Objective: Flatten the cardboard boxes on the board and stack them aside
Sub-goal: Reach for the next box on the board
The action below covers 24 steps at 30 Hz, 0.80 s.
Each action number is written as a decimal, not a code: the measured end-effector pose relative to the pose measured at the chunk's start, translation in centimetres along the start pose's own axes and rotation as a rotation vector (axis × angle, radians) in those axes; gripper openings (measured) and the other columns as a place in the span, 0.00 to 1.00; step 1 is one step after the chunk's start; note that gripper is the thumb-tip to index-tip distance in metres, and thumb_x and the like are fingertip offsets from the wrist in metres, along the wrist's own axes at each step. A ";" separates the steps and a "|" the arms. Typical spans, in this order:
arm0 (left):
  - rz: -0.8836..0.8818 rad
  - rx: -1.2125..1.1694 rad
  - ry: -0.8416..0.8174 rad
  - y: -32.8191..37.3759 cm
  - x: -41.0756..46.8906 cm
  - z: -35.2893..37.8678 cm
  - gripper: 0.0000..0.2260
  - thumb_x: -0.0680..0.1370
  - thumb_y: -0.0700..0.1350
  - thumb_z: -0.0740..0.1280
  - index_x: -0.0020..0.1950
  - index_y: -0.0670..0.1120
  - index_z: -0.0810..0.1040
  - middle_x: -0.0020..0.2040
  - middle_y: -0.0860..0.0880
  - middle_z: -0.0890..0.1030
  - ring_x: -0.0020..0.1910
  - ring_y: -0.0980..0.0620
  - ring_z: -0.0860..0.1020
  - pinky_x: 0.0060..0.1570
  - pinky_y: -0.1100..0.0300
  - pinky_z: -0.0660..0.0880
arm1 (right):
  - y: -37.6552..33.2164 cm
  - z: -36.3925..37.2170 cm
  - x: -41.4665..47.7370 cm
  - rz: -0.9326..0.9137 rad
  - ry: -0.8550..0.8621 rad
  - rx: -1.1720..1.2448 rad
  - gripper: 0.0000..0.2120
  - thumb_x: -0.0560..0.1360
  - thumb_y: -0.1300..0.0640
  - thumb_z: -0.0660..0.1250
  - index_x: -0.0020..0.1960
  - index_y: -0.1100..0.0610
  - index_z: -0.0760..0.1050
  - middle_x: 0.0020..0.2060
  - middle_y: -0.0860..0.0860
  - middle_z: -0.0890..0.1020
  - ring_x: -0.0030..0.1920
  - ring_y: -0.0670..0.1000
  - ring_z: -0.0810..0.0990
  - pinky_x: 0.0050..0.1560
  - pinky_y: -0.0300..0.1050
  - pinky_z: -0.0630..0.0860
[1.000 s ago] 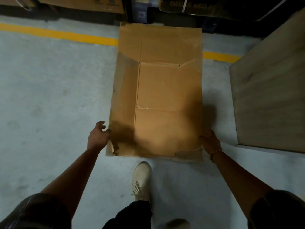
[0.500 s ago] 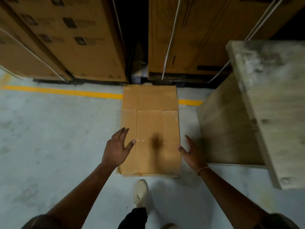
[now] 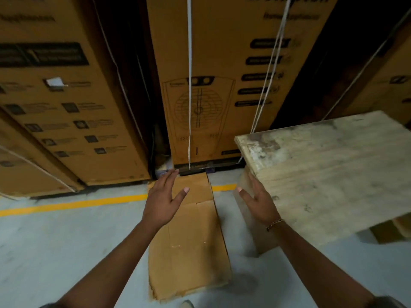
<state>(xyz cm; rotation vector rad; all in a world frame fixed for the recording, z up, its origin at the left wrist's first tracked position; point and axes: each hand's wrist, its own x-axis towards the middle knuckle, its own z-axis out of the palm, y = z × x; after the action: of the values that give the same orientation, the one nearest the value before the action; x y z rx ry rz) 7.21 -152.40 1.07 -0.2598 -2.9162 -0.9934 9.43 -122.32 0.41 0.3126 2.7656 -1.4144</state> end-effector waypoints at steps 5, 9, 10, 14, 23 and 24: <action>0.115 -0.042 -0.035 6.1 3.1 1.6 0.34 0.78 0.70 0.52 0.79 0.53 0.60 0.79 0.54 0.61 0.77 0.52 0.59 0.73 0.48 0.63 | 1.6 -6.4 -1.2 -0.003 0.088 -0.019 0.36 0.77 0.38 0.63 0.80 0.46 0.54 0.78 0.46 0.61 0.76 0.47 0.61 0.74 0.48 0.63; 0.212 -0.073 -0.139 13.5 5.6 5.7 0.31 0.80 0.65 0.57 0.80 0.55 0.57 0.80 0.54 0.58 0.78 0.51 0.57 0.74 0.47 0.60 | 5.3 -13.2 -2.9 0.061 0.182 -0.028 0.36 0.77 0.35 0.62 0.80 0.45 0.54 0.78 0.45 0.60 0.75 0.48 0.63 0.73 0.49 0.65; 0.233 -0.080 -0.176 15.5 6.0 6.9 0.31 0.80 0.65 0.57 0.80 0.55 0.57 0.80 0.54 0.58 0.78 0.51 0.56 0.74 0.46 0.60 | 6.6 -14.9 -3.4 0.079 0.206 -0.038 0.36 0.77 0.35 0.62 0.80 0.45 0.54 0.78 0.45 0.61 0.76 0.48 0.62 0.73 0.49 0.65; 0.305 -0.101 -0.255 23.1 7.7 13.0 0.32 0.79 0.69 0.55 0.80 0.56 0.57 0.80 0.54 0.58 0.78 0.52 0.56 0.73 0.48 0.59 | 12.4 -22.4 -5.2 0.156 0.275 -0.043 0.36 0.77 0.36 0.62 0.80 0.46 0.55 0.77 0.46 0.62 0.75 0.48 0.63 0.69 0.43 0.64; 0.393 -0.160 -0.367 45.9 8.2 32.0 0.26 0.80 0.62 0.60 0.77 0.55 0.63 0.78 0.53 0.64 0.76 0.52 0.60 0.73 0.51 0.60 | 28.2 -42.5 -10.6 0.332 0.372 0.013 0.34 0.77 0.38 0.64 0.78 0.48 0.59 0.75 0.46 0.66 0.73 0.47 0.67 0.68 0.42 0.66; 0.404 -0.170 -0.381 48.4 8.0 33.8 0.26 0.80 0.62 0.60 0.77 0.55 0.64 0.78 0.53 0.64 0.76 0.52 0.61 0.73 0.51 0.60 | 29.6 -44.5 -11.1 0.346 0.384 0.012 0.33 0.77 0.38 0.64 0.78 0.48 0.59 0.75 0.47 0.67 0.73 0.48 0.67 0.67 0.42 0.66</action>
<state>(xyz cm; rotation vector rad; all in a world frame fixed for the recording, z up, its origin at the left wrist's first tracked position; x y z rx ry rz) 8.04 -92.89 4.19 -1.1077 -2.8966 -1.2269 29.07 -71.52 4.10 1.1094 2.7804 -1.4018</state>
